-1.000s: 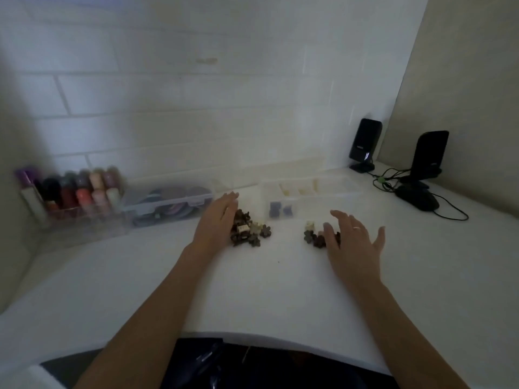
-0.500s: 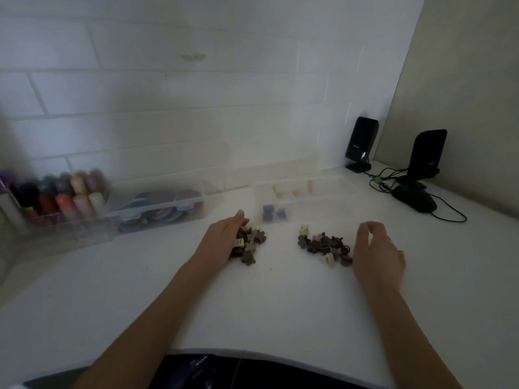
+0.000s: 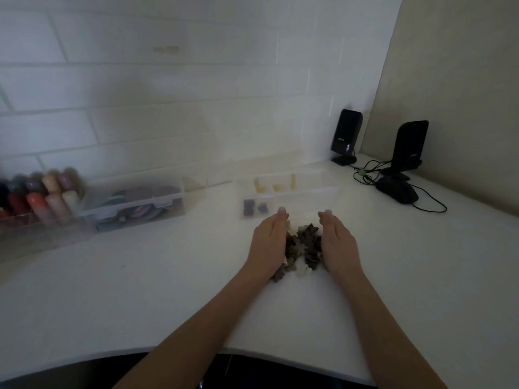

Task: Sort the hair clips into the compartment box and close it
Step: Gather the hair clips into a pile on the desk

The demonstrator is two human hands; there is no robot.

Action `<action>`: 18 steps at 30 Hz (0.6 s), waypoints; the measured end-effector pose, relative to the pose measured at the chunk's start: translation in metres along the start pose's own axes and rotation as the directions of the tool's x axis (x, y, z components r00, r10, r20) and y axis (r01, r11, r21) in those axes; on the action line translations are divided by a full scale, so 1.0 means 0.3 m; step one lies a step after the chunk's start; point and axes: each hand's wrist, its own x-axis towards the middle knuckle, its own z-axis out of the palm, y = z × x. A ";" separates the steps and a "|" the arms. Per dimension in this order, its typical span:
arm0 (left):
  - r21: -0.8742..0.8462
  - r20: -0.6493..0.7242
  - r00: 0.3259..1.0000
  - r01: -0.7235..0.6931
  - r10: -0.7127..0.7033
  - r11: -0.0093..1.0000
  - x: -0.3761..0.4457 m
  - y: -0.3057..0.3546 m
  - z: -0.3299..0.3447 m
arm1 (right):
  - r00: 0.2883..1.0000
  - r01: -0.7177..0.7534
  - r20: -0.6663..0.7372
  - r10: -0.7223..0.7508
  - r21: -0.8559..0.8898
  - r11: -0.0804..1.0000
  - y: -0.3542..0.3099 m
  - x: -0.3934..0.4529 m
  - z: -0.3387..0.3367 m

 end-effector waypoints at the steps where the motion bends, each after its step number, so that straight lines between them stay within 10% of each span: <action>1: -0.016 -0.016 1.000 0.010 -0.010 1.000 0.008 0.007 0.017 | 1.000 -0.018 0.007 0.018 0.010 1.000 -0.005 -0.002 -0.002; 14: -0.293 -0.295 0.937 0.099 -0.188 0.951 0.025 0.014 0.038 | 0.996 -0.033 -0.080 0.037 0.060 0.998 0.030 -0.010 -0.036; 18: -0.414 -0.344 0.912 0.064 -0.221 0.908 0.003 0.013 0.071 | 0.982 0.171 0.151 -0.109 -0.490 0.855 0.008 -0.057 0.021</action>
